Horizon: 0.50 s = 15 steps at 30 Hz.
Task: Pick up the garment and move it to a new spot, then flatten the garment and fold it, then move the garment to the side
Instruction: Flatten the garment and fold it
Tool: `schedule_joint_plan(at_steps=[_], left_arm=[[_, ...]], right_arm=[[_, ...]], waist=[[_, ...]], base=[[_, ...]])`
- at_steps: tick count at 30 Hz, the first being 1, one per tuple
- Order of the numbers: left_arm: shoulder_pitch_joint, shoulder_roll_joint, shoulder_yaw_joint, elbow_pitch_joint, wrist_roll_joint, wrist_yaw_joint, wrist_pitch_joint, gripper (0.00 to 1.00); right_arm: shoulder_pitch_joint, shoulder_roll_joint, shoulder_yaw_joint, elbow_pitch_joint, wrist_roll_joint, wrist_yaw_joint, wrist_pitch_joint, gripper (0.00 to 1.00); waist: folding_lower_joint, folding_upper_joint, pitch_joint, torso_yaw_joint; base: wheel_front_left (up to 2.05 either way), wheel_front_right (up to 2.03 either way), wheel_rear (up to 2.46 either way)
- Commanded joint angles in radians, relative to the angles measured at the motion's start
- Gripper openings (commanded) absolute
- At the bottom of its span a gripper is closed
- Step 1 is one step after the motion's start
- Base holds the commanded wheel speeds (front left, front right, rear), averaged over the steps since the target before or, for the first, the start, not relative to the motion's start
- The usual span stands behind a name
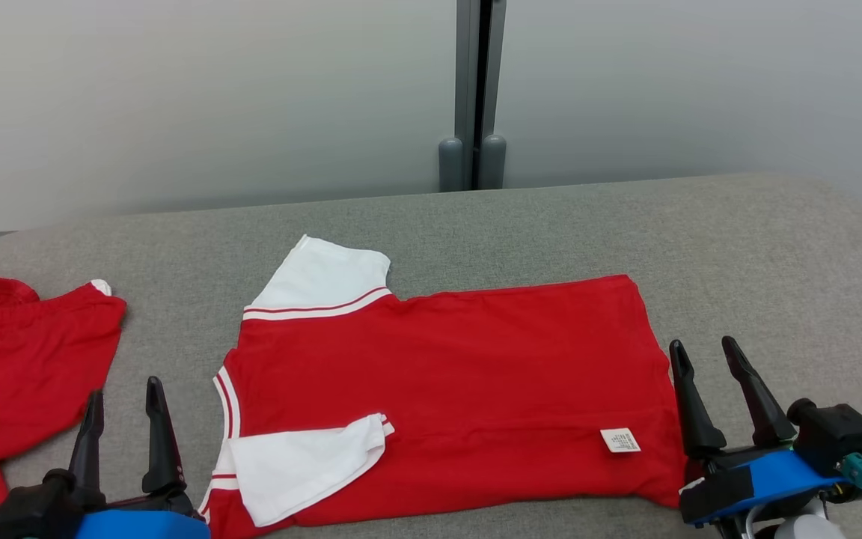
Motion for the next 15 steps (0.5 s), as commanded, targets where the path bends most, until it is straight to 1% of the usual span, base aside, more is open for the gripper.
schedule_joint_plan(at_steps=[1,7,9,15], left_arm=[[0.009,-0.012,0.019,-0.022,0.042,-0.005,-0.004,1.00],[0.015,-0.027,0.045,-0.034,0.147,-0.014,-0.004,1.00],[0.023,-0.019,0.038,-0.030,0.193,-0.016,-0.004,1.00],[0.037,-0.031,0.031,-0.008,0.232,-0.018,-0.004,1.00]], right_arm=[[0.029,0.016,-0.009,-0.032,-0.014,0.000,-0.003,1.00],[0.071,0.043,-0.015,-0.076,-0.043,0.000,-0.003,1.00],[0.085,0.049,-0.008,-0.080,-0.052,0.000,-0.003,1.00],[0.118,0.060,0.011,-0.072,-0.059,0.000,-0.003,1.00]], waist=[[0.0000,0.0000,-0.005,0.000],[0.0000,0.0000,-0.021,0.002],[0.0000,0.0000,-0.027,0.002],[0.0000,0.0000,-0.044,0.008]], base=[[0.00,0.00,0.00],[0.00,0.00,0.00],[0.00,0.00,0.00],[0.00,0.00,0.00]])
